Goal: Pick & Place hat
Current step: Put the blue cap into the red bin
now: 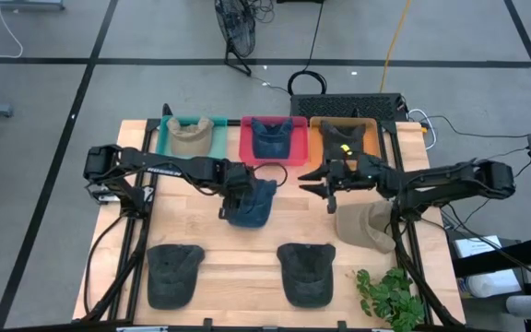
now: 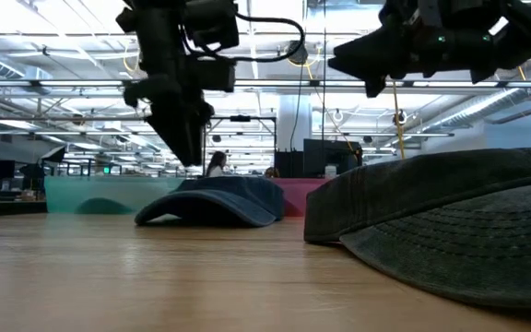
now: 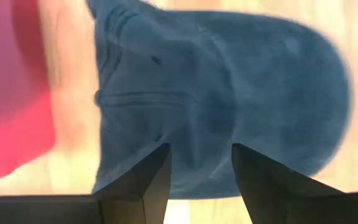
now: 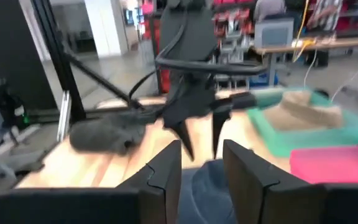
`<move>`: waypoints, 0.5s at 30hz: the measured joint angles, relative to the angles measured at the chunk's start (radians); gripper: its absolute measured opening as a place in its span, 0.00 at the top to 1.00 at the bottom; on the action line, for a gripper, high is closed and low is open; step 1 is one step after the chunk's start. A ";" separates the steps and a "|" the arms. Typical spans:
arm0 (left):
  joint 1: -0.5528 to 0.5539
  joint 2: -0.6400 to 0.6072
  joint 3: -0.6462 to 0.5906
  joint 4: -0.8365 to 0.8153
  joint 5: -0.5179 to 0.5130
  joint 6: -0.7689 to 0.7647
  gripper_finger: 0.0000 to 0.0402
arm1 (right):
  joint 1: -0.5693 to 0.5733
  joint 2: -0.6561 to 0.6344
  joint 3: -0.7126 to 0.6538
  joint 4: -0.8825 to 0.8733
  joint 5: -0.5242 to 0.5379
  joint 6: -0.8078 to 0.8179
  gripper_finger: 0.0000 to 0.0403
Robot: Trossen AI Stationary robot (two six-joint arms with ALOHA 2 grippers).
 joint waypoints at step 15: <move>0.040 -0.260 -0.261 0.103 0.004 -0.028 0.73 | 0.056 0.237 0.213 -0.187 0.057 -0.105 0.76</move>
